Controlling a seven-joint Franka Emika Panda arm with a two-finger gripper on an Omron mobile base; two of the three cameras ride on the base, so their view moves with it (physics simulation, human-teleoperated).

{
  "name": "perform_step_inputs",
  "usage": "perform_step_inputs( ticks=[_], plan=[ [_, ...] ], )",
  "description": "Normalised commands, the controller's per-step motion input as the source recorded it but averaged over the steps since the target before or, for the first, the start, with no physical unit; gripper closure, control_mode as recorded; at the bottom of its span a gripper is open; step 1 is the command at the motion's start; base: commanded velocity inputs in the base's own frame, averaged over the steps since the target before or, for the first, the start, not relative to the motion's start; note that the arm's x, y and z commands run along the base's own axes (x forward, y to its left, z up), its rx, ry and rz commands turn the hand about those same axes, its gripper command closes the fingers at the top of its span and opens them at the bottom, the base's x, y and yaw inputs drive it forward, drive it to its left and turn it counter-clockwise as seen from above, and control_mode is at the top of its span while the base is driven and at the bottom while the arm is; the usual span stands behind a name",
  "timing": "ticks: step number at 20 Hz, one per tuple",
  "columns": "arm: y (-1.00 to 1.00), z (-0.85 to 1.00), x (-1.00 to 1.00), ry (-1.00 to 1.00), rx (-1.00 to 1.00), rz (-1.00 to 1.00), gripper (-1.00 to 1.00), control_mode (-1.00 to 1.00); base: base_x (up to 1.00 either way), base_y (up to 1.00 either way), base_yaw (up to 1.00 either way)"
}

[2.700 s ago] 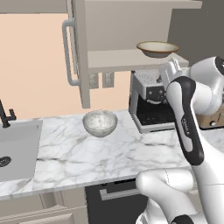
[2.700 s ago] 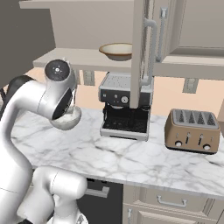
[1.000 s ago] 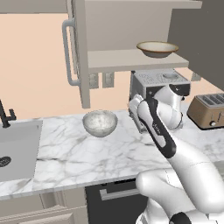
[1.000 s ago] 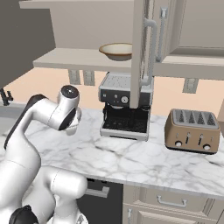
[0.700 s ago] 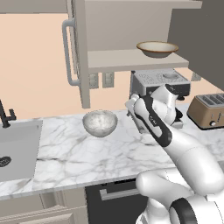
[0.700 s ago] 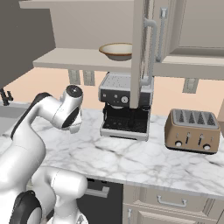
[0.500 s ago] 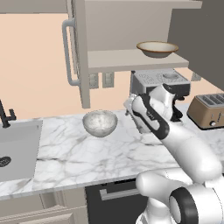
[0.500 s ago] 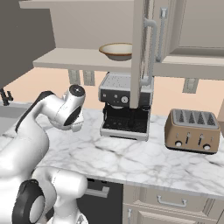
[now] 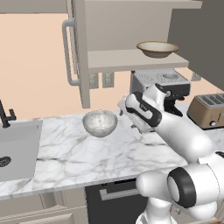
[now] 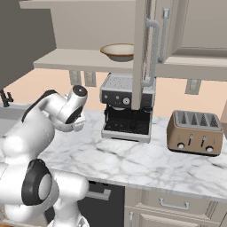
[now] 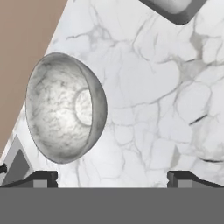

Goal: Open the cabinet. Pick the bowls from the counter and place them in the cabinet. Then close the cabinet.

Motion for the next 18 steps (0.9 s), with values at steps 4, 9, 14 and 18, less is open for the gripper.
perform_step_inputs(
  ticks=[4, 9, 14, 18],
  plan=[
    [0.21, -0.13, 0.18, 0.0, -0.02, 0.02, -1.0, -1.0, 0.0, 0.0, 0.0],
    [0.19, -0.27, 0.2, 0.0, 0.0, 0.02, -1.0, -1.0, 0.0, 0.0, 0.0],
    [0.15, -0.29, 0.17, 0.0, -0.06, 0.01, -1.0, -1.0, 0.0, 0.0, 0.0],
    [0.06, -0.33, 0.21, 0.0, -0.05, 0.0, -1.0, -1.0, 0.0, 0.0, 0.0]
  ],
)
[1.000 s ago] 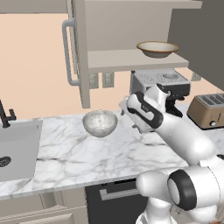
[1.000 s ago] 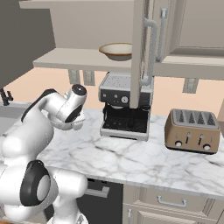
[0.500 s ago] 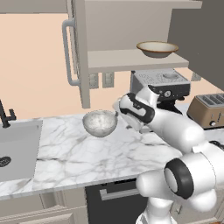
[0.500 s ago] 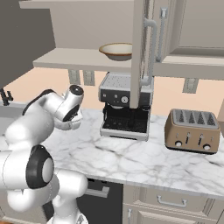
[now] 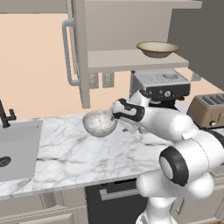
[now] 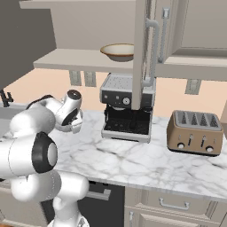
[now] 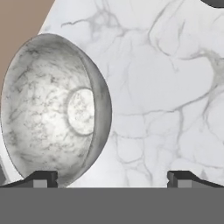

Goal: Open the cabinet. Pick the bowls from the counter and place them in the cabinet. Then close the cabinet.

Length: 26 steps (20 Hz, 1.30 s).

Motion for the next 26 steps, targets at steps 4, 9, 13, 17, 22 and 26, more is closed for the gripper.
perform_step_inputs(
  ticks=[4, 9, 13, 17, 22, 26],
  plan=[
    [0.03, -0.27, 0.24, 0.0, -0.05, 0.0, -1.0, -1.0, 0.0, 0.0, 0.0],
    [0.0, -0.23, 0.29, 0.0, -0.03, 0.0, -1.0, -1.0, 0.0, 0.0, 0.0],
    [0.0, -0.21, 0.32, 0.0, -0.03, 0.0, -1.0, -1.0, 0.0, 0.0, 0.0],
    [0.01, -0.2, 0.34, 0.0, -0.02, 0.0, -1.0, -1.0, 0.0, 0.0, 0.0],
    [0.1, -0.24, 0.36, 0.0, -0.01, 0.0, -1.0, -1.0, 0.0, 0.0, 0.0],
    [0.2, -0.31, 0.31, 0.0, -0.01, 0.01, -1.0, -1.0, 0.0, 0.0, 0.0]
  ],
)
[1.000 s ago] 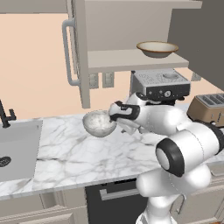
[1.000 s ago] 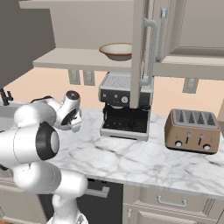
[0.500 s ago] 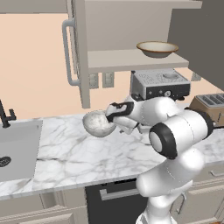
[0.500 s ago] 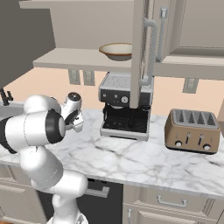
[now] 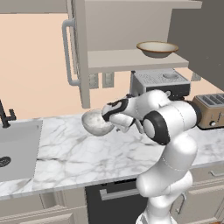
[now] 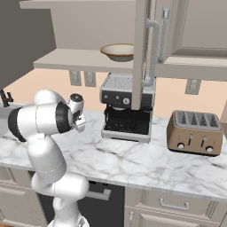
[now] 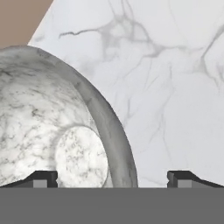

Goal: Open the cabinet. Pick the bowls from the counter and place them in the cabinet. Then close the cabinet.

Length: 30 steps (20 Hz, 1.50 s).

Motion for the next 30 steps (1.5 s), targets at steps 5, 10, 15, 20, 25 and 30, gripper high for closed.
perform_step_inputs(
  ticks=[5, 10, 15, 20, 25, 30],
  plan=[
    [0.3, -0.42, 0.13, 0.0, 0.0, 0.02, 1.0, -1.0, 0.0, 0.0, 0.0],
    [0.2, -0.22, 0.0, 0.0, 0.0, 0.03, 1.0, -1.0, 0.0, 0.0, 0.0],
    [0.11, -0.17, -0.04, -0.02, -0.01, 0.04, 1.0, -1.0, 0.0, 0.0, 0.0],
    [0.23, -0.15, -0.07, -0.03, -0.05, 0.02, 1.0, -1.0, 0.0, 0.0, 0.0],
    [-0.08, 0.16, -0.59, -0.09, 0.0, -0.01, 1.0, -1.0, 0.0, 0.0, 0.0],
    [-0.35, 0.63, -0.76, -0.23, 0.02, -0.07, 1.0, -1.0, 0.0, 0.0, 0.0]
  ],
)
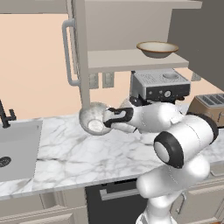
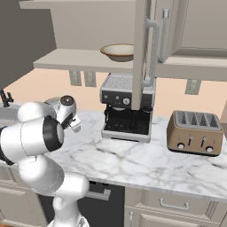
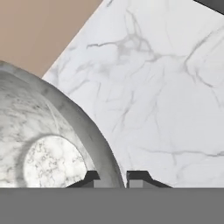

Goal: Open the cabinet. Pick the bowls from the counter and place them in the cabinet. Then close the cabinet.

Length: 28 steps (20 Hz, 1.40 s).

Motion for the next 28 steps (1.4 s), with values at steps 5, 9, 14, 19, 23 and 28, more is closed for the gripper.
perform_step_inputs(
  ticks=[5, 9, 14, 19, 23, 28],
  plan=[
    [-0.4, 0.91, -0.79, -0.15, 0.09, -0.07, 1.0, -1.0, 0.0, 0.0, 0.0],
    [-0.29, 1.0, -0.86, -0.03, 0.12, -0.05, 1.0, -1.0, 0.0, 0.0, 0.0],
    [-0.31, 0.92, -0.83, 0.0, 0.14, -0.04, 1.0, -1.0, 0.0, 0.0, 0.0],
    [-0.37, 0.76, -0.92, 0.0, 0.13, -0.05, 1.0, -1.0, 0.0, 0.0, 0.0],
    [-0.45, 0.76, -0.78, 0.0, 0.14, -0.06, 1.0, -1.0, 0.0, 0.0, 0.0],
    [-0.25, 0.91, -0.51, 0.06, 0.09, -0.09, 1.0, -1.0, 0.0, 0.0, 0.0]
  ],
)
